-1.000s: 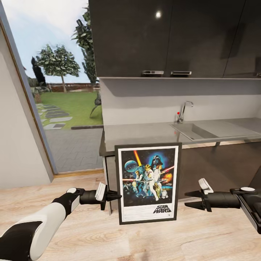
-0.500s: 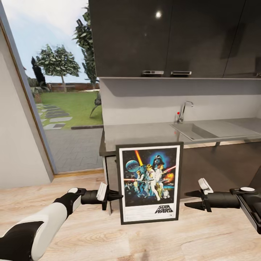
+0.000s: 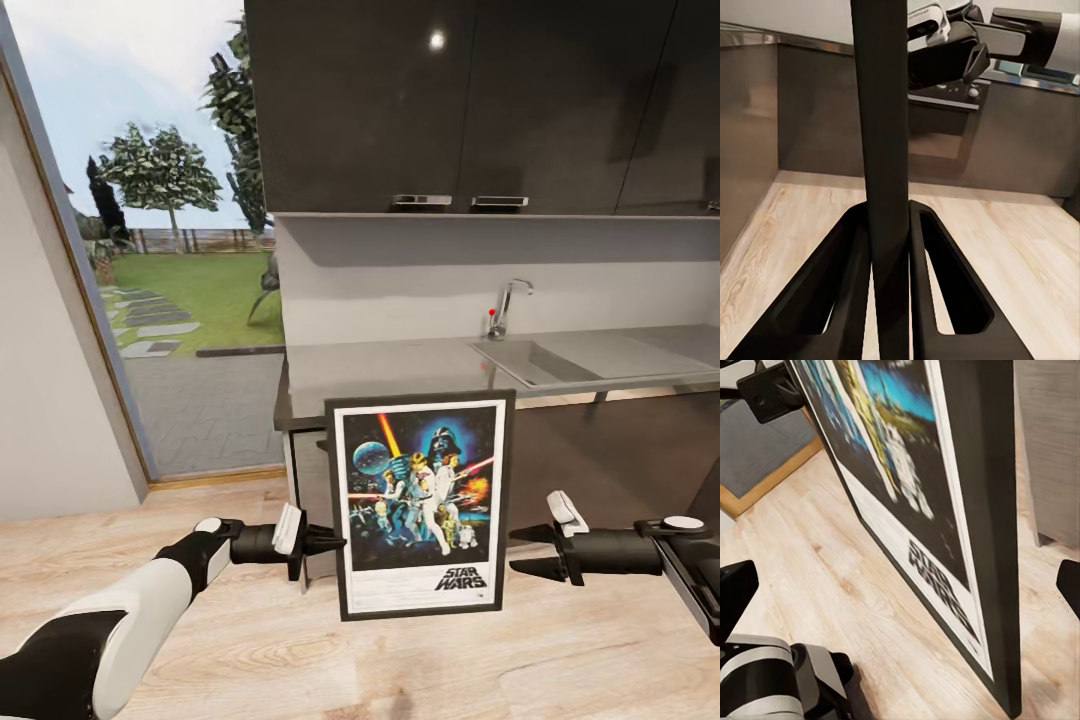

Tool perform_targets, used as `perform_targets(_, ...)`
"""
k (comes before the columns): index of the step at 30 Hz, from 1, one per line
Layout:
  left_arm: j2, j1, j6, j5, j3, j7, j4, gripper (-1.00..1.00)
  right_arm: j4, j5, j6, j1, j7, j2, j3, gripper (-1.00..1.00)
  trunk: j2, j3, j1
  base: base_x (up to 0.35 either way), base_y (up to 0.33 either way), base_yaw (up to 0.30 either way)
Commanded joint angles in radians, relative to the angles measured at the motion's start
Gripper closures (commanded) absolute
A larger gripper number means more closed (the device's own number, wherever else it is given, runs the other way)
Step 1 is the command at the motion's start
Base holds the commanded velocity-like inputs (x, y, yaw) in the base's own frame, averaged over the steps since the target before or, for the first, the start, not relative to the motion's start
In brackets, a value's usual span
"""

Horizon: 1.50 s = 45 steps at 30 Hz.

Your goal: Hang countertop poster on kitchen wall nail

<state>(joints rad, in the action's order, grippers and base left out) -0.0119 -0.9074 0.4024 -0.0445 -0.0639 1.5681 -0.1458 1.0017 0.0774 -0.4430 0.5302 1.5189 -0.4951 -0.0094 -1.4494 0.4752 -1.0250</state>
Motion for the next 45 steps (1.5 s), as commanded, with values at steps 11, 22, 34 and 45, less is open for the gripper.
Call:
perform_targets(11,0.007,-0.001,0.010,-0.005,-0.008,0.003,0.000,1.00,-0.001,0.004,-0.003,0.001,0.002,0.001,0.000,-1.00,-0.001,0.001,0.000,0.000,0.000,0.000)
perform_targets(22,0.010,-0.001,0.011,-0.005,-0.008,0.003,0.000,1.00,-0.003,0.003,-0.002,0.001,0.001,0.001,0.000,-1.00,-0.001,0.001,0.000,0.000,0.000,0.000)
perform_targets(34,0.012,-0.001,0.011,-0.004,-0.008,0.003,0.000,1.00,-0.003,0.002,0.000,0.001,0.001,0.001,0.002,-1.00,-0.001,0.001,0.000,0.000,0.000,0.000)
perform_targets(45,0.012,-0.001,0.011,-0.005,-0.008,0.003,0.000,1.00,-0.003,0.002,0.001,0.001,0.001,0.001,0.002,-1.00,-0.001,0.001,0.000,0.000,0.000,0.000)
